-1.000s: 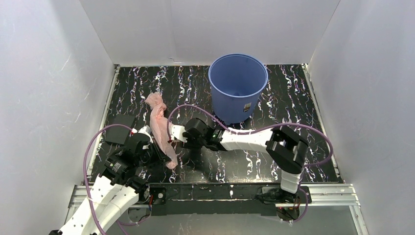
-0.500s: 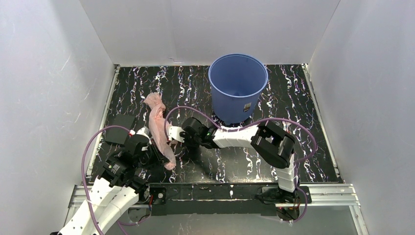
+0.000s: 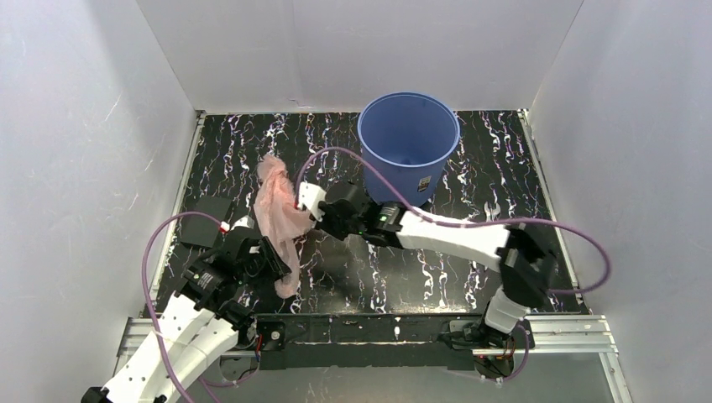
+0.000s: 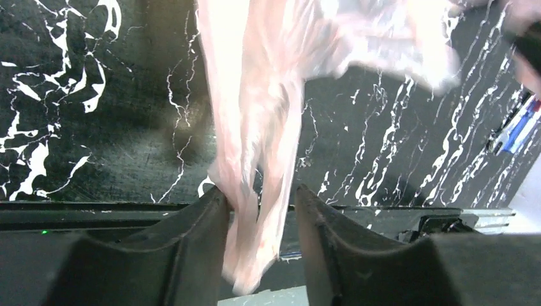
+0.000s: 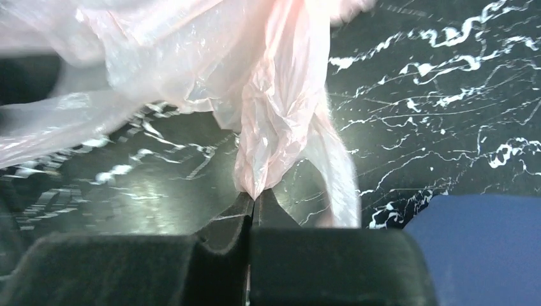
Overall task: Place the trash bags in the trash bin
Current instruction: Unfold the trash bag at the center of the board.
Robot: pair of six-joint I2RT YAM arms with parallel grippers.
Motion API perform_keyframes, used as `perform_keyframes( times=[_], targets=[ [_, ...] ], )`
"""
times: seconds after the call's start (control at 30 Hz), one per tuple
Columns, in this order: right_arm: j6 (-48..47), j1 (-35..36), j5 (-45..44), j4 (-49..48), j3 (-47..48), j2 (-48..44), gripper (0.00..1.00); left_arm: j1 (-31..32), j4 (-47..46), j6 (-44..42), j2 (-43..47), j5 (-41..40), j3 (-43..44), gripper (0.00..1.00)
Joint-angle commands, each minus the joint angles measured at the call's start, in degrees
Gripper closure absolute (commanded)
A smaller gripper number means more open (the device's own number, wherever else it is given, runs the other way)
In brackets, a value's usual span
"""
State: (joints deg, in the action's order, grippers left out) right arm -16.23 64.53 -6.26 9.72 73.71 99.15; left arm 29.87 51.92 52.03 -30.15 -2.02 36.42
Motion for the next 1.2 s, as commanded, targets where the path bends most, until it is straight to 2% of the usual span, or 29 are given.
perform_keyframes(
  times=[0.0, 0.1, 0.2, 0.27, 0.37, 0.5, 0.67, 0.77, 0.87, 1.17],
  targets=[
    [13.73, 1.89, -0.91, 2.33, -3.45, -12.10, 0.99, 0.30, -1.47, 0.81, -2.11, -3.10, -1.32, 0.56],
    [23.53, 2.09, -4.69, 4.53, -8.93, -18.70, 0.99, 0.32, -9.18, 2.70, -0.34, -1.24, -7.36, 0.44],
    [35.36, 2.11, -5.19, 4.03, -16.71, -25.29, 0.99, 0.28, -13.63, 3.39, 2.24, 1.30, -13.45, 0.42],
    [42.73, 2.18, -3.43, 0.36, -23.19, -29.93, 0.99, 0.28, -15.85, 3.55, 4.05, 1.76, -16.84, 0.35],
    [49.06, 2.43, -2.54, -2.11, -30.85, -34.48, 0.99, 0.28, -18.02, 3.92, 5.21, 2.90, -20.54, 0.32],
    [51.09, 2.44, -2.21, -0.55, -33.29, -37.49, 0.99, 0.28, -24.59, 3.51, 4.35, 7.67, -23.89, 0.32],
    [52.63, 2.44, -3.16, 0.70, -34.85, -39.28, 0.99, 0.28, -27.90, 0.97, 1.81, 10.28, -24.42, 0.33],
    [54.17, 2.44, -3.82, -0.48, -36.70, -40.27, 0.99, 0.28, -28.30, -0.28, -0.83, 11.39, -23.89, 0.40],
    [54.92, 2.44, -2.59, -3.09, -38.13, -40.49, 0.99, 0.38, -28.50, -1.28, -1.90, 13.36, -23.99, 0.42],
    [57.22, 1.95, -7.38, -1.08, -37.99, -42.21, 0.99, 1.89, -26.47, 0.33, 5.42, 17.75, -25.75, 0.49]
  ],
)
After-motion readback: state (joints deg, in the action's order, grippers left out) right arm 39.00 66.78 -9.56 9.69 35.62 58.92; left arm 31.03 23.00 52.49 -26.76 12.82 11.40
